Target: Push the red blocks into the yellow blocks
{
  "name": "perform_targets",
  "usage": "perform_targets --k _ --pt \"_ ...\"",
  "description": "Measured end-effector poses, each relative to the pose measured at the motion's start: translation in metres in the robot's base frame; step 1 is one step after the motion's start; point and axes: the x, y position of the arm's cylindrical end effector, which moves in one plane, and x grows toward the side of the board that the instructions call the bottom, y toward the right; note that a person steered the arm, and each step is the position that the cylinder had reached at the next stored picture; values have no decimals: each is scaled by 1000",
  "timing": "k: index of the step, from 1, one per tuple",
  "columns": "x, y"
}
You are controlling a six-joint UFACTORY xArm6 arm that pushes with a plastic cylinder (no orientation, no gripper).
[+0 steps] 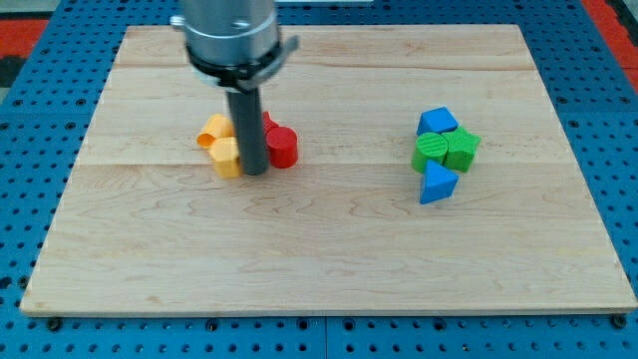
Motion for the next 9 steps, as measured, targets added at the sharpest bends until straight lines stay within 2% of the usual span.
perform_targets --k 1,2,3,4,5,6,7,8,9 --pt "33 33" --pt "28 80" --pt "-9 65" --pt "-31 26" --pt "-25 53" --pt "-54 75" --pt "-79 15" --pt "-64 -3" --pt "-118 -9"
